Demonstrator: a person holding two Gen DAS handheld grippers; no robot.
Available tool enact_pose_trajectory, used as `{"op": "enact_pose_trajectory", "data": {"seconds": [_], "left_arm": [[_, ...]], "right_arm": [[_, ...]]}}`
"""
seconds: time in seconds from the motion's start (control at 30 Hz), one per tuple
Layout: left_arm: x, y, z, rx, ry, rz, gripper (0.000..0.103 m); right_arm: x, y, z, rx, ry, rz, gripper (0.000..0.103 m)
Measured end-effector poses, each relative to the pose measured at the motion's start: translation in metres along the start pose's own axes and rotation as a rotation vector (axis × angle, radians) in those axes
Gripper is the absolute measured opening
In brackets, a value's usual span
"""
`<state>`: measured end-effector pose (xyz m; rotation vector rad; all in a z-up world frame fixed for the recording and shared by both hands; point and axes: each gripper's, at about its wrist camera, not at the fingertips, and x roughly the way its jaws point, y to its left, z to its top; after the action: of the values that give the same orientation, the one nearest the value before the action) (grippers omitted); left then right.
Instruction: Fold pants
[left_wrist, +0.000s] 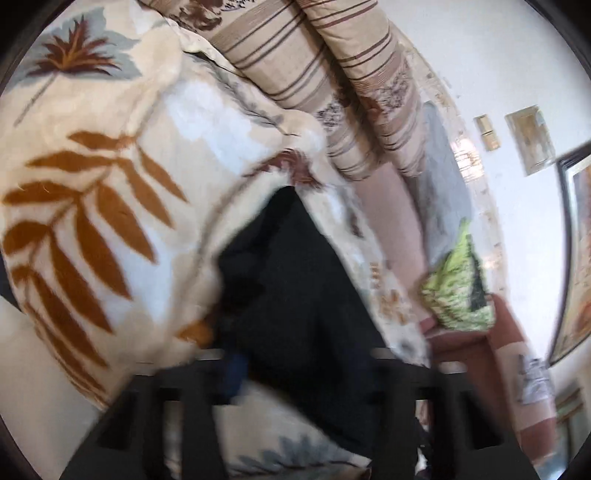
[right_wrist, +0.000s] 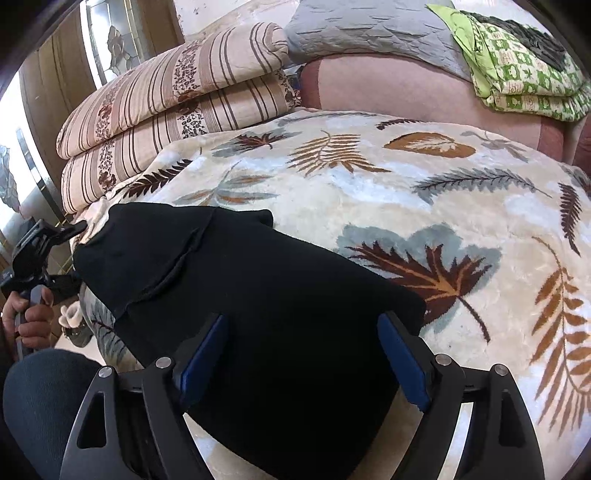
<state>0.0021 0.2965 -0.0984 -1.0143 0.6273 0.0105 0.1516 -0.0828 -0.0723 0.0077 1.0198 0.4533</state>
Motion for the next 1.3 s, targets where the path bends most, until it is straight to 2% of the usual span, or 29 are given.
{"op": "enact_pose_trajectory", "data": {"seconds": [0.07,0.13,0.2,0.23,0.37,0.5,0.57,0.63,0.73,0.77,0.83,0.9,1.03,1.1,1.17,1.2,1.27,1.3], "left_arm": [[0.000,0.000,-0.004,0.011,-0.012,0.025,0.019],[-0.008,-0.019,-0.012,0.107,-0.054,0.089,0.015],[-0.020,-0.058,-0.025,0.314,-0.127,0.173,0.012],[-0.027,-0.080,-0.032,0.418,-0.165,0.192,0.011],[-0.042,-0.144,-0.053,0.683,-0.215,0.147,0.010],[-0.038,-0.204,-0.076,0.848,-0.121,0.035,0.010],[-0.031,-0.229,-0.089,0.913,-0.072,0.009,0.009],[-0.019,-0.258,-0.111,0.990,0.018,-0.009,0.009],[-0.001,-0.280,-0.141,1.020,0.137,-0.029,0.009],[0.009,-0.286,-0.157,1.020,0.193,-0.041,0.009],[0.028,-0.294,-0.172,1.029,0.246,-0.055,0.009],[0.050,-0.299,-0.189,1.032,0.290,-0.057,0.009],[0.100,-0.293,-0.200,1.002,0.358,-0.030,0.009],[0.120,-0.284,-0.201,0.991,0.386,-0.006,0.010],[0.130,-0.282,-0.205,0.983,0.394,-0.005,0.011],[0.131,-0.284,-0.206,0.983,0.386,-0.011,0.011],[0.128,-0.282,-0.205,0.987,0.376,-0.020,0.011],[0.128,-0.283,-0.206,0.989,0.375,-0.024,0.012]], "right_arm": [[0.000,0.001,0.000,-0.002,-0.002,-0.007,0.084],[0.001,0.002,0.000,-0.003,-0.004,-0.011,0.084],[0.001,0.003,0.000,-0.001,-0.005,-0.013,0.084],[0.001,0.002,0.000,0.001,-0.006,-0.012,0.084],[0.001,-0.001,0.001,0.023,-0.005,0.005,0.085],[-0.002,-0.007,0.003,0.056,-0.007,0.040,0.085],[-0.004,-0.010,0.004,0.085,-0.017,0.064,0.085],[-0.010,-0.014,0.007,0.116,-0.038,0.087,0.084],[-0.040,-0.033,0.011,0.200,-0.180,0.084,0.084],[-0.054,-0.044,0.011,0.245,-0.246,0.062,0.084],[-0.077,-0.065,0.008,0.338,-0.343,-0.028,0.086],[-0.085,-0.089,0.004,0.431,-0.345,-0.118,0.085],[-0.086,-0.114,-0.008,0.586,-0.335,-0.091,0.084],[-0.093,-0.118,-0.012,0.616,-0.360,-0.113,0.084],[-0.105,-0.111,-0.011,0.590,-0.406,-0.139,0.081],[-0.114,-0.101,-0.005,0.523,-0.424,-0.130,0.080],[-0.141,-0.052,0.015,0.219,-0.459,0.050,0.080],[-0.152,-0.031,0.019,0.098,-0.448,0.113,0.081]]}}
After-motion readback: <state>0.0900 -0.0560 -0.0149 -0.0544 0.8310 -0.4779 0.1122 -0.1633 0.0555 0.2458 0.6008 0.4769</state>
